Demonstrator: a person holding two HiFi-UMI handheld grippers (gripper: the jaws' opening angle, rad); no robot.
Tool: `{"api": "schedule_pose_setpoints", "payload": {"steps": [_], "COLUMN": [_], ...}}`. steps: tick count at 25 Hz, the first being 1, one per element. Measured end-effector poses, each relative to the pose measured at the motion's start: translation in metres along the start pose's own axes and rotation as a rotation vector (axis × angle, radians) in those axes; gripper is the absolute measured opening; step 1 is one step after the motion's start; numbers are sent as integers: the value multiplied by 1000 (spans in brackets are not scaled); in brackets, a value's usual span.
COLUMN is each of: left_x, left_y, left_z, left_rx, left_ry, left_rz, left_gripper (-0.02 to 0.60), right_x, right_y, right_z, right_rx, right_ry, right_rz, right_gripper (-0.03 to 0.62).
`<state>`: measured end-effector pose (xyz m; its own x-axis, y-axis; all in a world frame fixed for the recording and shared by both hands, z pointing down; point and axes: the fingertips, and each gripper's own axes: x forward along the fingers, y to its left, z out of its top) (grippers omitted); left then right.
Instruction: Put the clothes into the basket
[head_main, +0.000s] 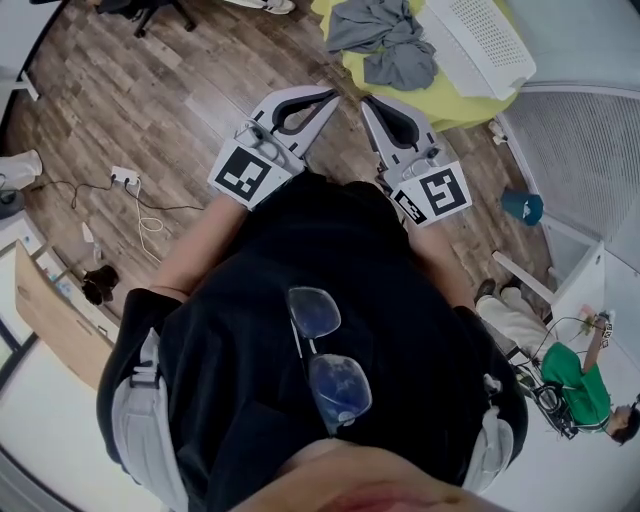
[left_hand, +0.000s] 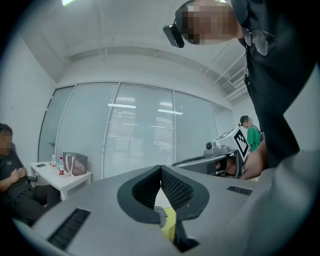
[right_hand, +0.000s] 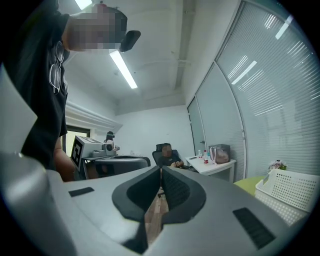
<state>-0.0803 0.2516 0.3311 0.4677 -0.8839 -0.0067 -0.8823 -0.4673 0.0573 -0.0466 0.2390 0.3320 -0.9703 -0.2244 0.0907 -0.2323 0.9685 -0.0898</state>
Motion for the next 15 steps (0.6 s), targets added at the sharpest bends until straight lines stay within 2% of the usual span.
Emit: {"api": "schedule_pose_setpoints", "payload": {"steps": [7, 15], "left_x": [-8, 2], "left_y": [34, 51], "left_z": [-5, -8], "left_rx": [-18, -19], "left_ry": [-2, -1], "left_rz": [-13, -27], "left_gripper": [11, 11], "right_x": [23, 40], "right_y": [1, -15], "right_z": [-5, -5], "right_rx": [3, -12], "right_ry": [29, 41], "right_rz": [-33, -47], "right_gripper": [28, 28]}}
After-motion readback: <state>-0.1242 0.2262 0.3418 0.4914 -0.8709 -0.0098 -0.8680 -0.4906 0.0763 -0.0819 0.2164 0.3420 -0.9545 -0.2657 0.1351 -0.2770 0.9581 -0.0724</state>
